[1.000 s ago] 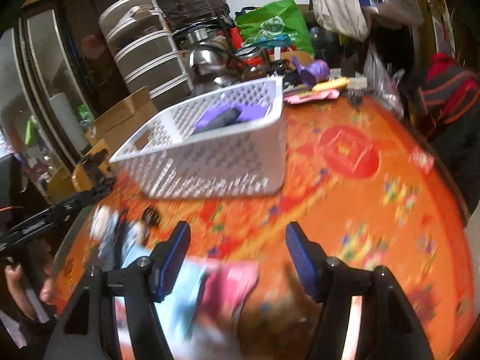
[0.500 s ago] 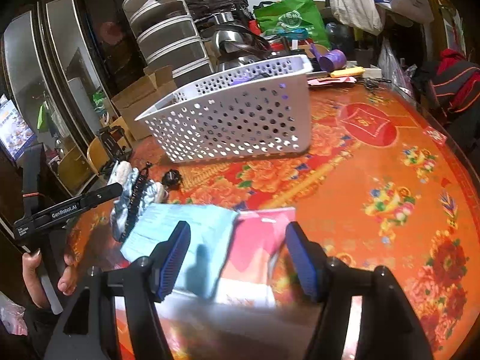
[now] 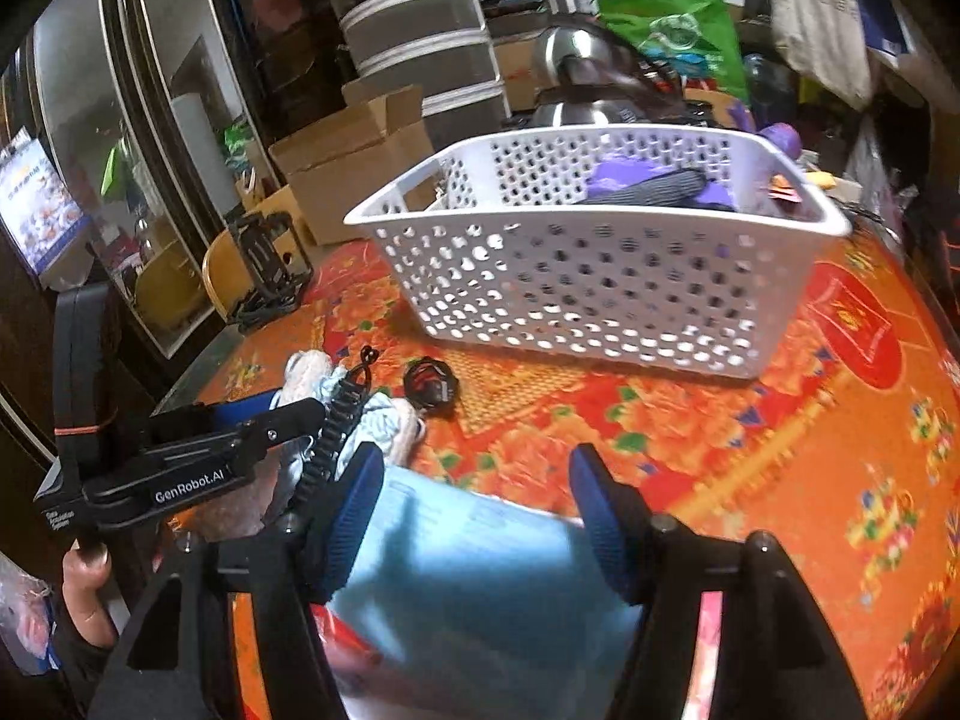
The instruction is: Organize soft objects
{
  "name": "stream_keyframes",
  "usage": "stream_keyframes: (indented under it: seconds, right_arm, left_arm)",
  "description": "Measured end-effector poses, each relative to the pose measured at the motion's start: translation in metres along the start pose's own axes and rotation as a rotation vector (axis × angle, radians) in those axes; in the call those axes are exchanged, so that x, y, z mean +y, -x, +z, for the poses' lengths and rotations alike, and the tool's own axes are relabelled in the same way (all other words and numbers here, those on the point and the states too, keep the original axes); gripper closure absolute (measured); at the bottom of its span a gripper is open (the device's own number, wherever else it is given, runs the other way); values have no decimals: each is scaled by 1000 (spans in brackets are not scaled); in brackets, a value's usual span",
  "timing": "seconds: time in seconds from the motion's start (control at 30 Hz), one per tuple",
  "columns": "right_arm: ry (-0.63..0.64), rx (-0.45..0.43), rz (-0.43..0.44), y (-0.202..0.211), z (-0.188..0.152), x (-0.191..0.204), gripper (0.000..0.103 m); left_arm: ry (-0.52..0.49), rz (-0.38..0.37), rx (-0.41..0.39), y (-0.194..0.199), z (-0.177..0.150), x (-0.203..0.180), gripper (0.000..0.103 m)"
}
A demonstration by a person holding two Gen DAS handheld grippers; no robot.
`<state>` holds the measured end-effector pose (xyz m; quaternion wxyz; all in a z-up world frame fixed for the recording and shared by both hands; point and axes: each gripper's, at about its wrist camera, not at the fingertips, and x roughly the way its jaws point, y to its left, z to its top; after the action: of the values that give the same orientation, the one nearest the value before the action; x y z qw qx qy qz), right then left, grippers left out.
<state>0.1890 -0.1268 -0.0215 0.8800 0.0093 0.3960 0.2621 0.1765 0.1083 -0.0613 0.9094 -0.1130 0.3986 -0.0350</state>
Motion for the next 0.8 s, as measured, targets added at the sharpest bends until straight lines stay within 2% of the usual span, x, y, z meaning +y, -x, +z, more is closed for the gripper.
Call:
stream_keyframes:
  seconds: [0.07, 0.2, 0.53, 0.67, 0.8]
  right_arm:
    - [-3, 16, 2, -10, 5, 4, 52]
    - [-12, 72, 3, -39, 16, 12, 62]
    - [-29, 182, 15, -97, 39, 27, 74]
    - [-31, 198, 12, -111, 43, 33, 76]
    - [-23, 211, 6, -118, 44, 38, 84]
  left_arm:
    - [1, -19, 8, -2, 1, 5, 73]
    - [7, -10, 6, -3, 2, 13, 74]
    - [53, -32, -11, -5, 1, 32, 75]
    - [53, -32, -12, -4, 0, 32, 74]
    - [56, -35, -11, -4, -1, 31, 74]
